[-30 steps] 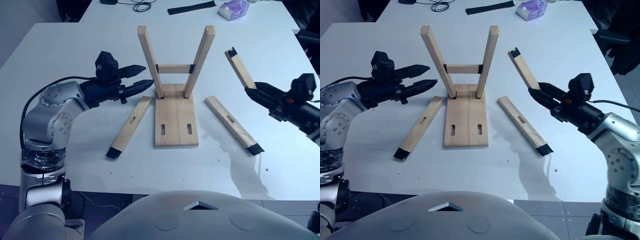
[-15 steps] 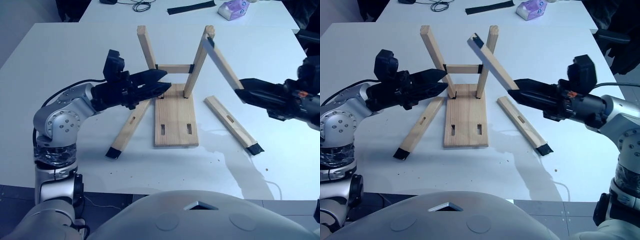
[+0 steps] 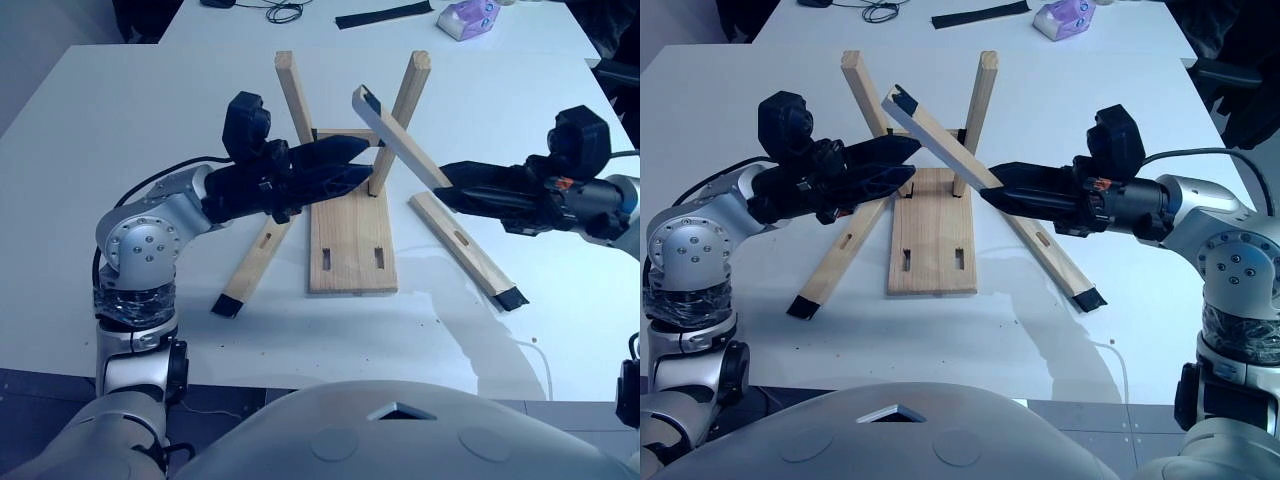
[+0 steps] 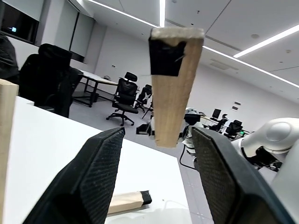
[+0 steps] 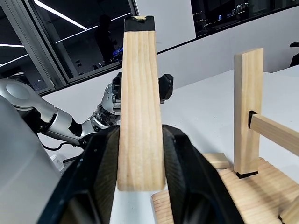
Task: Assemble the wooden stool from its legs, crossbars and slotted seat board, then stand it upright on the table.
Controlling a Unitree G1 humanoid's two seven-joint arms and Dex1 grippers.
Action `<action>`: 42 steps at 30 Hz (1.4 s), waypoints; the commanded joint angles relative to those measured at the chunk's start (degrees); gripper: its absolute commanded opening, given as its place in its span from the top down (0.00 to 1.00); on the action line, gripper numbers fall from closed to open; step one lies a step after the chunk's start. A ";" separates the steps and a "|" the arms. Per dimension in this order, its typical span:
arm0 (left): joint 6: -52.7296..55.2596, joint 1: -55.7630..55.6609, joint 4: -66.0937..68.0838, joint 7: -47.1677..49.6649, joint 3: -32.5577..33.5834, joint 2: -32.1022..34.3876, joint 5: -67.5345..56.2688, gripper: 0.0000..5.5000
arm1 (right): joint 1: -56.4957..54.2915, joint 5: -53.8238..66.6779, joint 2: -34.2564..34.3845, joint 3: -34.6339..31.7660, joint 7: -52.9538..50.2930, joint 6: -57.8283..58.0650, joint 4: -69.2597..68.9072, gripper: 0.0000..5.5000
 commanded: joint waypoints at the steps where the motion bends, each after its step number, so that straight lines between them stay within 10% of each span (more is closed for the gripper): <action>1: 0.61 -1.94 -0.10 1.55 -1.28 -1.49 -0.59 0.52 | 0.38 -1.12 0.02 1.32 0.19 -0.54 -1.15 0.76; 26: 0.67 -3.99 -0.94 2.01 -3.76 -2.45 0.54 0.52 | -0.40 -2.38 3.92 5.16 -2.58 -1.55 -2.35 0.76; 35: 0.53 -3.16 -1.63 -1.00 -3.18 -1.85 0.00 0.75 | 0.89 -2.03 3.89 4.38 -3.19 -2.21 -2.84 0.76; 42: -0.32 -3.80 -0.46 -1.20 -3.24 -2.09 1.19 0.76 | 1.40 -2.34 3.93 4.68 -3.25 -2.50 -3.05 0.76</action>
